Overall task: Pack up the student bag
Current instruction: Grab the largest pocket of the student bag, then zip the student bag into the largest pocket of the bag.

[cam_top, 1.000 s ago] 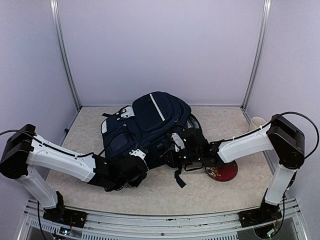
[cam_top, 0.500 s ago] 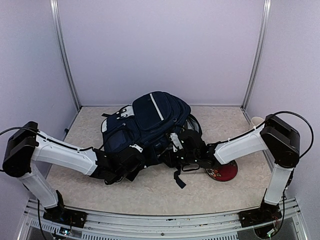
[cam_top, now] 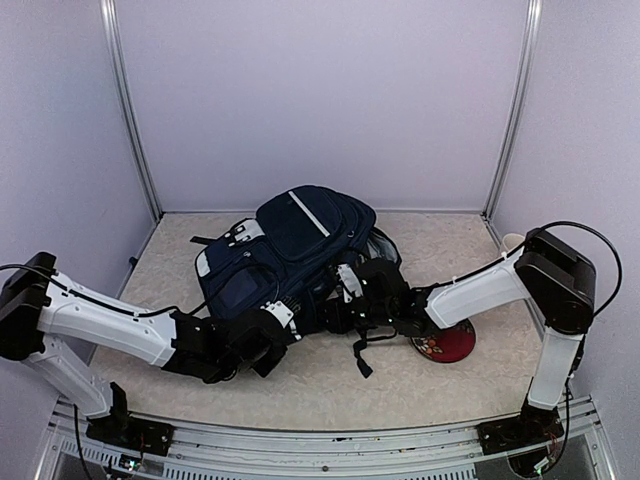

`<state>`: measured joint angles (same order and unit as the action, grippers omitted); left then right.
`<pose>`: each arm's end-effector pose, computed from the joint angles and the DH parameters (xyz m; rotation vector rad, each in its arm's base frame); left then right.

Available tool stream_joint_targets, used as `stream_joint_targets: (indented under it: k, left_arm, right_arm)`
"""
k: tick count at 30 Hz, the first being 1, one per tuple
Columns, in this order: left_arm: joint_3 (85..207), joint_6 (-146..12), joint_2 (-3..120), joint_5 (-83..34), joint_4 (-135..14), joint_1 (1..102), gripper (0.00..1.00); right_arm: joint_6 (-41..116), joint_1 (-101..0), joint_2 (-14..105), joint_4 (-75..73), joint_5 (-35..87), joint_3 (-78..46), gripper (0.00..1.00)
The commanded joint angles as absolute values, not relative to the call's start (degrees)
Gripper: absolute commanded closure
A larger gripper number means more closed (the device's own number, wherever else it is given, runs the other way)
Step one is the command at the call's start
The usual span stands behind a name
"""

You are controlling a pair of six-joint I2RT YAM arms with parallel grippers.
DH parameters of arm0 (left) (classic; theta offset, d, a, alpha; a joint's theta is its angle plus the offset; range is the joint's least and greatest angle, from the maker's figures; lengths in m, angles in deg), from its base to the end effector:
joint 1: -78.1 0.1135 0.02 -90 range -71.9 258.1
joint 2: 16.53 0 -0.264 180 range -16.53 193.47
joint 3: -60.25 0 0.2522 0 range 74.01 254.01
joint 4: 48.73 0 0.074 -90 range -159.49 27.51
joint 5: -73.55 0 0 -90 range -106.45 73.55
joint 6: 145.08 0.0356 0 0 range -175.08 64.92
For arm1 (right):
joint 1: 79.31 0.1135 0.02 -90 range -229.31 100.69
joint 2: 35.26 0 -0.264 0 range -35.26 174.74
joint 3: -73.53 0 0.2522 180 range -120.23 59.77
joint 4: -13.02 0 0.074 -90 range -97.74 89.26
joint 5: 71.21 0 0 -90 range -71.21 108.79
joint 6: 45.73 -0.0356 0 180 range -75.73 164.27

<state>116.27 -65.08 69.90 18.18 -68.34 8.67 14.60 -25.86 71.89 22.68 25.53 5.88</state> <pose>0.1199 -0.2620 0.1702 0.8892 2.0702 0.0165 0.2273 0.3136 0.1509 -0.5381 2.1837 0.9627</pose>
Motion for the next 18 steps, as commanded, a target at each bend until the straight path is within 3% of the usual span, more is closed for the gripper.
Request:
stream_joint_targets:
  k: [1, 3, 6, 14, 18]
  left_arm:
    - [119.9, -64.5, 70.3, 12.7, -62.8, 5.8, 1.0]
    - [120.2, -64.8, 70.3, 13.3, -63.4, 5.9, 1.0]
    - [119.7, -65.8, 69.8, 14.3, -65.3, 7.0, 1.0]
    - [116.9, -66.9, 67.2, 13.9, -66.1, 8.2, 1.0]
    - [117.1, -66.5, 67.1, 13.7, -65.9, 8.2, 1.0]
  right_arm:
    - [12.6, -25.1, 73.9, 21.0, 19.4, 3.2, 0.73]
    - [11.1, -25.2, 73.6, 16.0, 13.7, 2.9, 0.88]
    - [10.1, -25.7, 70.9, 11.9, 7.2, 4.8, 0.96]
    - [11.1, -31.9, 58.2, 6.7, 1.8, 13.1, 0.94]
    - [17.2, -32.7, 53.7, 8.2, 7.3, 15.4, 0.86]
